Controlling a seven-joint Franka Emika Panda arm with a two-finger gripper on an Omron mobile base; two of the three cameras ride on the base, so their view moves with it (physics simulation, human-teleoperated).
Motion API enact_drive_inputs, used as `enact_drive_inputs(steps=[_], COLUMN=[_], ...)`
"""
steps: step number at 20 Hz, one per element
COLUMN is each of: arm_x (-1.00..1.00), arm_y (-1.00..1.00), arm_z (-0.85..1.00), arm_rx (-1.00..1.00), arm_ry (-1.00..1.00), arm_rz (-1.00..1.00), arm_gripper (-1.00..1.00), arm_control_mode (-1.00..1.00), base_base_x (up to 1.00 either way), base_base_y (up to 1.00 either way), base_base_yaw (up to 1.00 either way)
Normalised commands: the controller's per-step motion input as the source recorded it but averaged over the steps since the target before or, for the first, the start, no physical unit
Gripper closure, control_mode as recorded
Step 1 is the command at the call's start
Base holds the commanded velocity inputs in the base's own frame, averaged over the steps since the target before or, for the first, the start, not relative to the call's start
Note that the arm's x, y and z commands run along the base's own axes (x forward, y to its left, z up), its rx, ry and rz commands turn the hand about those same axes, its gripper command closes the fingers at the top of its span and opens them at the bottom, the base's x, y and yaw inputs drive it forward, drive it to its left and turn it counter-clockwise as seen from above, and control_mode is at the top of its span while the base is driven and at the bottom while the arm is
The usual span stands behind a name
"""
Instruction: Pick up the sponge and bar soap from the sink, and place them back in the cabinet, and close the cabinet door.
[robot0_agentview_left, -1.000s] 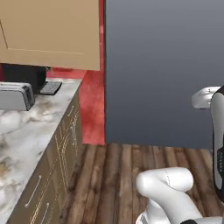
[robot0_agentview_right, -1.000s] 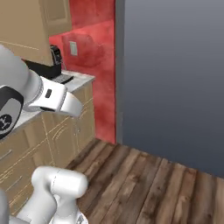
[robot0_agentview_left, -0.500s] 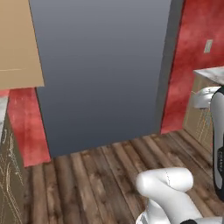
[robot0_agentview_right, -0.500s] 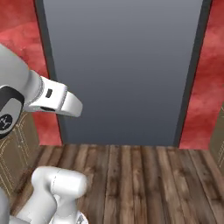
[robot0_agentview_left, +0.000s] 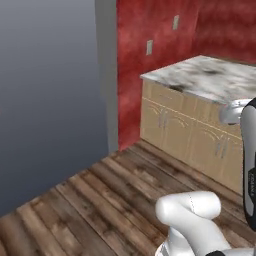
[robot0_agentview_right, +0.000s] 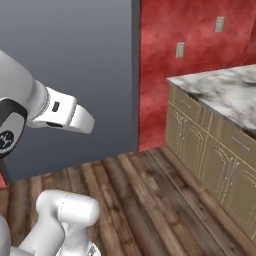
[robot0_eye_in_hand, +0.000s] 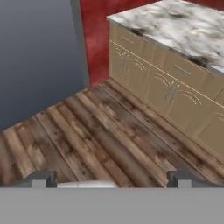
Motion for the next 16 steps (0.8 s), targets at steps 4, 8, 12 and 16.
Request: enact_drive_inputs(steps=[4,8,12,16], arm_x=[0.00,0.00,0.00,0.00], arm_y=[0.00,0.00,0.00,0.00], arm_z=[0.00,0.00,0.00,0.00], arm_rx=[0.00,0.00,0.00,0.00], arm_ry=[0.00,0.00,0.00,0.00], arm_rz=[0.00,0.00,0.00,0.00], arm_gripper=[-1.00,-1.00,-1.00,-1.00], arm_control_mode=[1.00,1.00,1.00,1.00], base_base_x=[-0.10,-0.02,0.00,0.00], base_base_y=[-0.29,-0.37,-0.54,-0.68], base_base_yaw=[-0.64,-0.61,-0.58,-0.51])
